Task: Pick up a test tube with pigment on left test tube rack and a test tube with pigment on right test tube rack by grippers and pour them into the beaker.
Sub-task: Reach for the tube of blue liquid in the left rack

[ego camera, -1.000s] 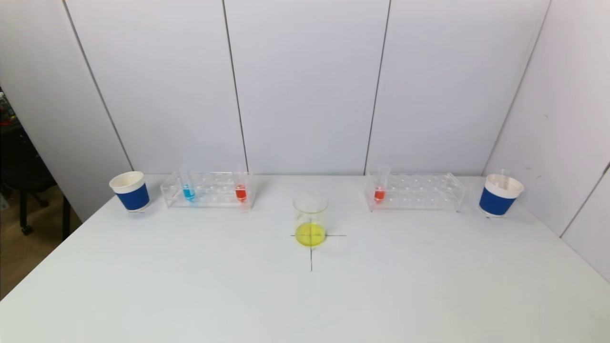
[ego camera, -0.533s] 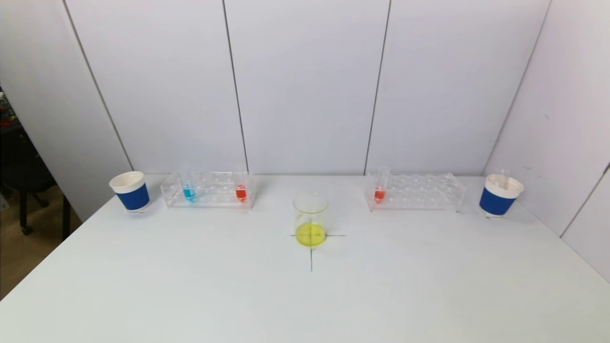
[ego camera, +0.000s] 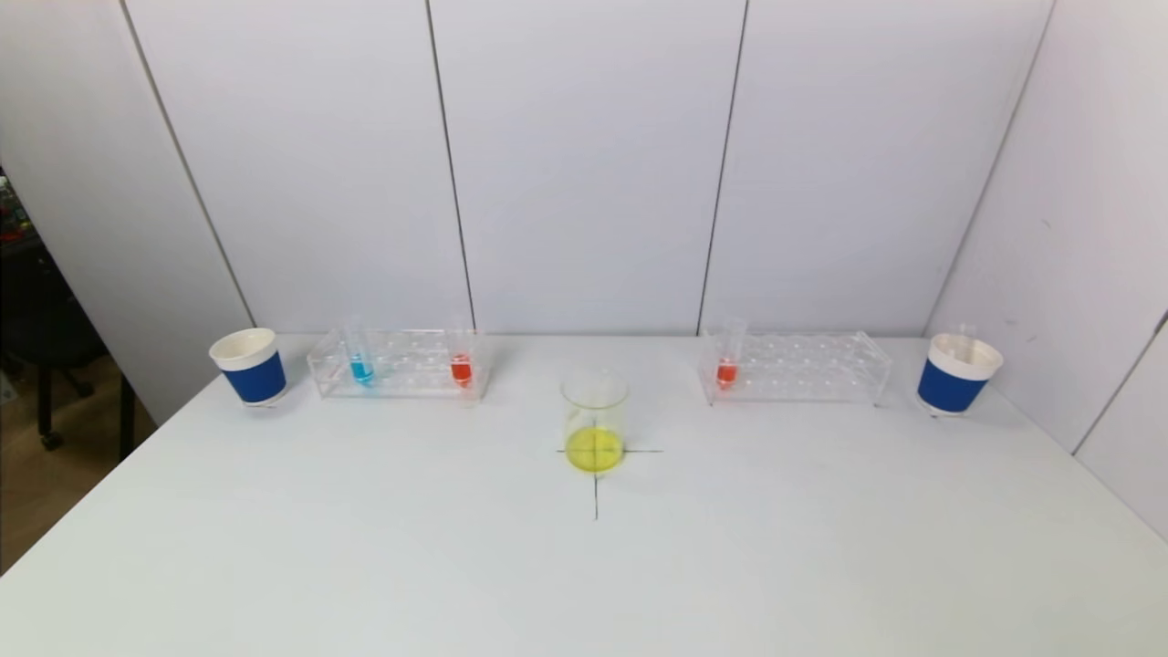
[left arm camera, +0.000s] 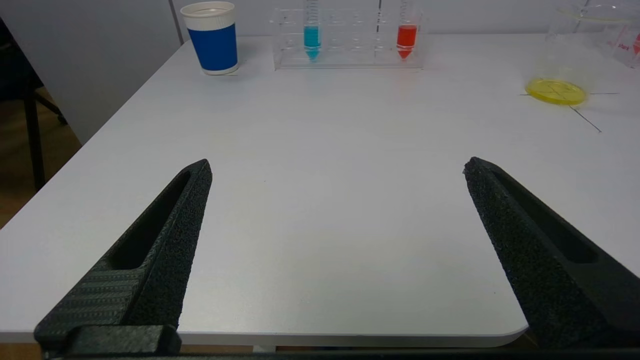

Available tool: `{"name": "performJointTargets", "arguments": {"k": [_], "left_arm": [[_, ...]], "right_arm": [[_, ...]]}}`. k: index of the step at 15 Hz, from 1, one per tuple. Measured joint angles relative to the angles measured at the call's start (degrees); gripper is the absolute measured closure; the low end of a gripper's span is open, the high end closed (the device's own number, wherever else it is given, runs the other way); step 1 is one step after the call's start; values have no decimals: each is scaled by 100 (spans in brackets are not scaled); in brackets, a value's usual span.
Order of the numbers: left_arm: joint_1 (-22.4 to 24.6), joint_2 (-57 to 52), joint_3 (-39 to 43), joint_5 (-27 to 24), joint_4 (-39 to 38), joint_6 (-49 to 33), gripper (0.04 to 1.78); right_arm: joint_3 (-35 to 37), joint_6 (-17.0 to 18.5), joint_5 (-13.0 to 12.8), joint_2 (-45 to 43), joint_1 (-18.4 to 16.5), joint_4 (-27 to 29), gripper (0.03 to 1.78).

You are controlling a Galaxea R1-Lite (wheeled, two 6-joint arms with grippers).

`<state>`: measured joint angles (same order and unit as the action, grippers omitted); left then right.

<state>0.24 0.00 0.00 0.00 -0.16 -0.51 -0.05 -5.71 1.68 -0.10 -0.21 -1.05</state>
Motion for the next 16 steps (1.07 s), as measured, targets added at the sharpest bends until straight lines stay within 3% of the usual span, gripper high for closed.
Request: {"name": "performJointTargets", "arguments": {"k": [16], "left_arm": [[-4,0,0,2,5,272,6]], "right_arm": [[5,205,-20,-1,2,132,5]]}}
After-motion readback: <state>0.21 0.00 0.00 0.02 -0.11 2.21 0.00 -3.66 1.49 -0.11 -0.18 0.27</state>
